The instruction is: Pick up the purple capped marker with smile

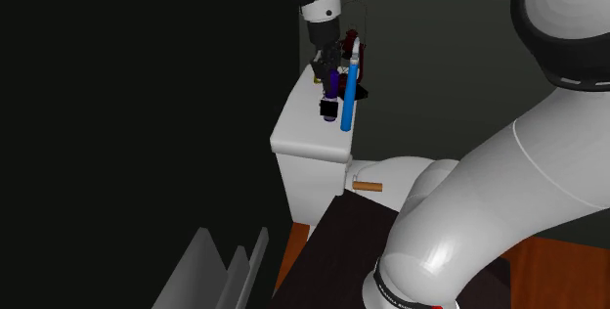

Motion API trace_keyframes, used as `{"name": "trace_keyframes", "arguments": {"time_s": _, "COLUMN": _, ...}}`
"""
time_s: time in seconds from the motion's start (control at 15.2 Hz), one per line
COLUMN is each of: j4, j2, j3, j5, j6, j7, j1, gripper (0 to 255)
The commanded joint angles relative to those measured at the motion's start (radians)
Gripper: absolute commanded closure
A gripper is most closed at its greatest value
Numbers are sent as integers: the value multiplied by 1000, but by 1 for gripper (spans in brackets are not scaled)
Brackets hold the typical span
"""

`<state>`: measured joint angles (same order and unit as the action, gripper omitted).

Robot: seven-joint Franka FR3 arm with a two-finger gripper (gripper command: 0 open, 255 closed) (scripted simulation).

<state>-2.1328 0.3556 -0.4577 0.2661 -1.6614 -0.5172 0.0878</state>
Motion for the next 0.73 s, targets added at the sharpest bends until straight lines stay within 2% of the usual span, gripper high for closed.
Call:
{"name": "trace_keyframes", "arguments": {"time_s": 0.0, "j4": 24, "j2": 0, "j3": 2, "j5": -2, "j6": 29, "j7": -4, "j1": 0, "gripper": 255}}
{"name": "trace_keyframes", "arguments": {"time_s": 0.53, "j4": 136, "j2": -6, "j3": 14, "j5": -10, "j6": 135, "j7": -18, "j1": -5, "gripper": 255}}
{"name": "trace_keyframes", "arguments": {"time_s": 0.66, "j4": 138, "j2": -6, "j3": 14, "j5": -10, "j6": 137, "j7": -18, "j1": -5, "gripper": 255}}
